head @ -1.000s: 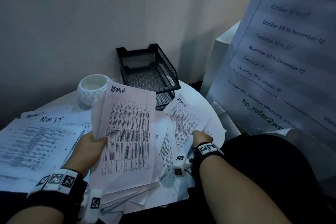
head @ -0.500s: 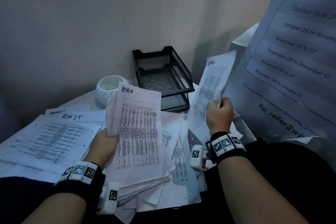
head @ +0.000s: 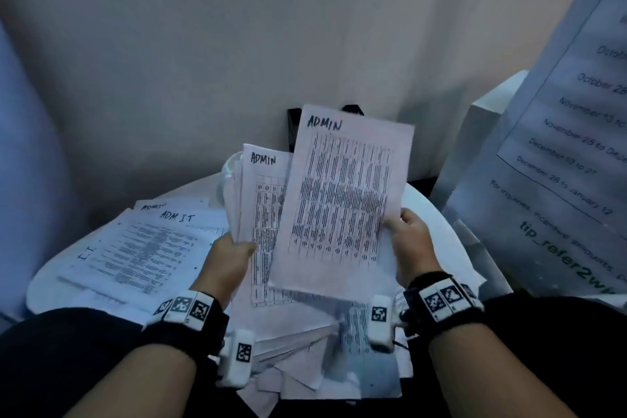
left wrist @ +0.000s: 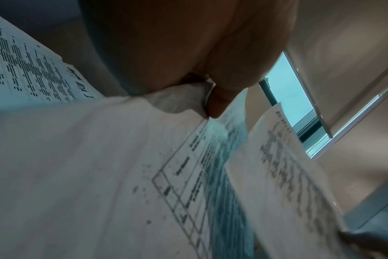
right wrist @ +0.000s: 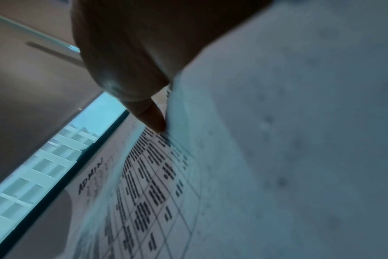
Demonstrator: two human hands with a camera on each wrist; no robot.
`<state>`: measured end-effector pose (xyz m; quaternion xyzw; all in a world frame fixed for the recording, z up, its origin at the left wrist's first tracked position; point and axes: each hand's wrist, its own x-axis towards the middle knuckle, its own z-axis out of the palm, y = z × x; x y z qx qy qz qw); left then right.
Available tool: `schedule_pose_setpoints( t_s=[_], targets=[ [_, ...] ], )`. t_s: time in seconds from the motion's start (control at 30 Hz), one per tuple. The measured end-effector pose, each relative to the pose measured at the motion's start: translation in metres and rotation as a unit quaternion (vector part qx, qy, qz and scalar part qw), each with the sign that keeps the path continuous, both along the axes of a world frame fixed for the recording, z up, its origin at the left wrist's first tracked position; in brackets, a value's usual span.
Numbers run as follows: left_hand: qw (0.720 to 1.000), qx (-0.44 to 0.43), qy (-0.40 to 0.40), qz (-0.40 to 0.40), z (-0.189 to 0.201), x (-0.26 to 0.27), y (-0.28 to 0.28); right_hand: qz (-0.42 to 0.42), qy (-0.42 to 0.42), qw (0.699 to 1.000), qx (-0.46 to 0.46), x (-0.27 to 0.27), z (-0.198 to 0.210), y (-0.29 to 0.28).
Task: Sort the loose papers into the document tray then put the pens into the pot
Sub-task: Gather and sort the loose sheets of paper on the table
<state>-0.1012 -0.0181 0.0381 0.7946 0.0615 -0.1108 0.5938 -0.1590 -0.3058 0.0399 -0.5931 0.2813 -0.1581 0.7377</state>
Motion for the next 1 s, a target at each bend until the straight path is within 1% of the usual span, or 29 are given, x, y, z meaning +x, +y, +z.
schedule_pose_setpoints(
  t_s=[0.07, 0.17, 0.33, 0.4, 0.47, 0.57, 0.63, 0.73, 0.77, 0.87, 0.97, 1.0],
  targets=[
    [1.0, -0.025, 0.013, -0.004, 0.003, -0.001, -0.002, 0.032, 0.044, 0.998, -0.007, -0.003, -0.017, 0.005],
    [0.998, -0.061, 0.017, -0.025, 0.006, -0.005, -0.006, 0.079, 0.101, 0.989, -0.074, -0.005, -0.034, 0.015],
    [0.99, -0.116, -0.001, -0.081, 0.016, -0.017, -0.017, 0.145, 0.116, 0.979, -0.084, -0.001, -0.042, 0.028],
    [0.986, -0.132, -0.024, -0.1, 0.014, -0.02, -0.017, 0.142, 0.092, 0.979, -0.112, 0.0, -0.038, 0.035],
    [0.987, -0.101, -0.059, -0.114, 0.014, -0.021, -0.018, 0.122, 0.052, 0.978, -0.16, -0.002, -0.026, 0.044],
    [0.988, -0.017, -0.131, -0.076, 0.019, -0.02, -0.022, 0.089, -0.011, 0.973, -0.212, -0.003, -0.006, 0.057],
    [0.987, -0.013, -0.152, -0.046, 0.024, -0.019, -0.022, 0.068, -0.059, 0.969, -0.231, -0.005, 0.005, 0.062],
    [0.986, -0.033, -0.161, -0.008, 0.031, -0.019, -0.021, 0.042, -0.105, 0.968, -0.223, -0.006, 0.011, 0.067],
    [0.986, -0.04, -0.164, -0.006, 0.033, -0.019, -0.02, 0.037, -0.114, 0.969, -0.217, -0.007, 0.011, 0.067],
    [0.985, -0.037, -0.164, -0.034, 0.037, -0.021, -0.019, 0.03, -0.129, 0.97, -0.204, -0.01, 0.007, 0.068],
    [0.986, -0.031, -0.144, -0.075, 0.037, -0.021, -0.014, 0.034, -0.128, 0.972, -0.192, -0.011, 0.0, 0.067],
    [0.987, -0.042, -0.137, -0.079, 0.035, -0.019, -0.013, 0.036, -0.124, 0.973, -0.192, -0.011, -0.003, 0.067]
  ],
)
